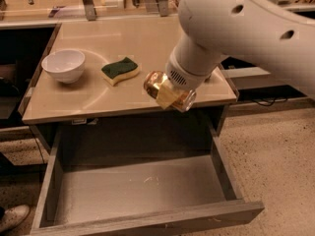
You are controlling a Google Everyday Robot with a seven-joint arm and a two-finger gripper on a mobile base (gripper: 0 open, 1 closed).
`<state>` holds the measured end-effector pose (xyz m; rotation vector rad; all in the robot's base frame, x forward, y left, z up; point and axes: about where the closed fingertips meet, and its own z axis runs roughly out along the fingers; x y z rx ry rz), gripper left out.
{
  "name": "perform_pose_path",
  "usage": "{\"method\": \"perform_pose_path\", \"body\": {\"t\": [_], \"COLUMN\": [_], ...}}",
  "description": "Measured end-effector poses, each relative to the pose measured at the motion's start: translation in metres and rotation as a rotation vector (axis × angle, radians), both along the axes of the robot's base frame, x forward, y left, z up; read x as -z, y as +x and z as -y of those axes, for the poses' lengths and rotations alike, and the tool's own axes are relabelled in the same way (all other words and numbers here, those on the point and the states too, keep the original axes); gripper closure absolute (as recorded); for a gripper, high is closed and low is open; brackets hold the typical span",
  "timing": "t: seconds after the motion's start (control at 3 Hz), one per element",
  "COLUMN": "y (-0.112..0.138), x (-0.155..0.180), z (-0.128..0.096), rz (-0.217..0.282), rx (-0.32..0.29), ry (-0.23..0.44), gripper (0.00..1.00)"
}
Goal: Pick orange can from top drawer and place on counter
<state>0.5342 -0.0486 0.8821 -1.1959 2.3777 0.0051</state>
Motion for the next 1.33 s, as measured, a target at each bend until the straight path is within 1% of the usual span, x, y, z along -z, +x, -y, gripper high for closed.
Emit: {"method": "perform_pose_path", "body": {"t": [0.33,0.67,1.33], "y": [0.030,0.060,0.100], "x": [-0.006,-0.003,0.016], "z": [-0.004,-0.011,-0.021], "rz": [-0.004,-0.020,-0.060], "rx": [0.008,0.010,0.033], "ry": [-0.008,-0.017,-0.042], "gripper": [1.00,1.00,1.00]}}
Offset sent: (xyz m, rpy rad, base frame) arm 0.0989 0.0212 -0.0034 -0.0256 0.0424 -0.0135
